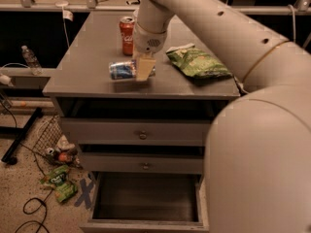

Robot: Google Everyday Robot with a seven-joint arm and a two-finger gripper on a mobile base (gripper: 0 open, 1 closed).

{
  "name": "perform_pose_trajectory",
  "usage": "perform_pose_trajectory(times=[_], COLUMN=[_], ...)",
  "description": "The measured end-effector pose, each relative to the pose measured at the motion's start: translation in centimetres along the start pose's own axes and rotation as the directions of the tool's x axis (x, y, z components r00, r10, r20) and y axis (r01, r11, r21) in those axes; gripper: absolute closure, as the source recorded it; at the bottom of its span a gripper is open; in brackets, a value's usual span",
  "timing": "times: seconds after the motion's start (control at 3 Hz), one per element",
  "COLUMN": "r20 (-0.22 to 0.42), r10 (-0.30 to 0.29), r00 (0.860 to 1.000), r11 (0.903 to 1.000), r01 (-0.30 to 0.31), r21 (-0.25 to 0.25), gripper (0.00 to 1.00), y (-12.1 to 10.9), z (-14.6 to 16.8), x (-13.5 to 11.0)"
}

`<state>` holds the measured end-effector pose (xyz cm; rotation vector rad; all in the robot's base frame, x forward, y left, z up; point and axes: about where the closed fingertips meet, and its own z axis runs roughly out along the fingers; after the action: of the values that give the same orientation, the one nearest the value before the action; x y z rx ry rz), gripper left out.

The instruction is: Place redbull can into bottom drawer

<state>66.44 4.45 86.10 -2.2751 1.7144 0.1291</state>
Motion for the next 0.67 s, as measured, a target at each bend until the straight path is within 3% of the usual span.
perform_pose_trajectory(times=[0.67], r20=[0.016], r10=[0.125], r00=[0.992], r11=[0.9913], r01=[-0.126], r21=[0.039], gripper=[1.00], y=[6.1], z=[-2.6], x=[2.9])
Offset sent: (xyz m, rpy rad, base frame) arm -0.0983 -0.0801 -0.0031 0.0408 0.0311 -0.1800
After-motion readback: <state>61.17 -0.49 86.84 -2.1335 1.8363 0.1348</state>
